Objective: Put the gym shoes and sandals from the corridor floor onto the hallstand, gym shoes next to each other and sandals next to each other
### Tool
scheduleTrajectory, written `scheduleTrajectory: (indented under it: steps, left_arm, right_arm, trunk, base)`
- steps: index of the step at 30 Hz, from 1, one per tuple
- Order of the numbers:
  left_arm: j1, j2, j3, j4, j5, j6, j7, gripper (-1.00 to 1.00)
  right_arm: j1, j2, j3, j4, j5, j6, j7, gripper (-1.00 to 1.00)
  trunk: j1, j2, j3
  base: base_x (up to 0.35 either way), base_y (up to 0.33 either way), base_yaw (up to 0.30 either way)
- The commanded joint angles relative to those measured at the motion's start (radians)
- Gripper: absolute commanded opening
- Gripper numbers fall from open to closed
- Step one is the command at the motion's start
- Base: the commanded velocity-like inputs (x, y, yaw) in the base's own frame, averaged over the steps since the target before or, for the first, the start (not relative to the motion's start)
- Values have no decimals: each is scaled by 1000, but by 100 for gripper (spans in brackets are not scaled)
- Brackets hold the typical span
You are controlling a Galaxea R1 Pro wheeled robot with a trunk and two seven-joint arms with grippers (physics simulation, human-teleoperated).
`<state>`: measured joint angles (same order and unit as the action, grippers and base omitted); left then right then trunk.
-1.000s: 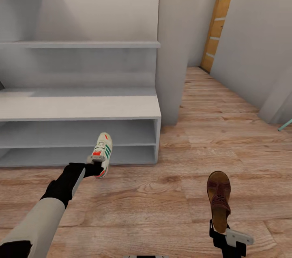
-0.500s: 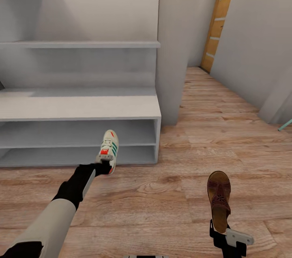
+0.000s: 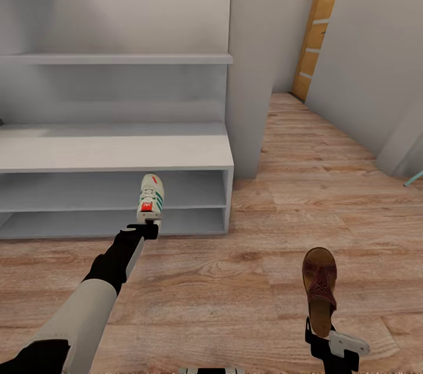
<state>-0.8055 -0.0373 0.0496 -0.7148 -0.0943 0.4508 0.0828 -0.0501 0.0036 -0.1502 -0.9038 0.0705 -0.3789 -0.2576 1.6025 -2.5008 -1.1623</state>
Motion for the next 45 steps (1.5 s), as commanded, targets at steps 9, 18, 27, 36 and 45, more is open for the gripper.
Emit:
scheduleTrajectory:
  steps: [9, 18, 27, 36, 45]
  left_arm:
    - [-15, -1, 4, 3, -12, 7, -4, -100]
    - [-16, -3, 4, 3, -13, 8, -3, -100]
    - [-17, -3, 3, -2, -14, 10, -3, -100]
    - [-14, -1, 4, 2, -16, 10, -2, -100]
    - [-10, -1, 4, 3, -15, 9, -1, -100]
  right_arm:
    - [0, 1, -96, -35, 7, 0, -2, -100]
    - [0, 1, -102, -40, 8, 1, -2, -100]
    - [0, 1, -101, -40, 8, 0, -2, -100]
    - [0, 2, -101, -41, 8, 0, -2, -100]
    - [0, 3, -101, -41, 8, 0, -2, -100]
  trunk:
    - [1, -1, -20]
    - [2, -2, -40]
    - [2, -2, -47]
    - [2, -2, -47]
    - [2, -2, -47]
  base:
    - [0, 0, 0]
    - [0, 0, 0]
    - [0, 0, 0]
    - [17, 0, 0]
    - [193, 0, 0]
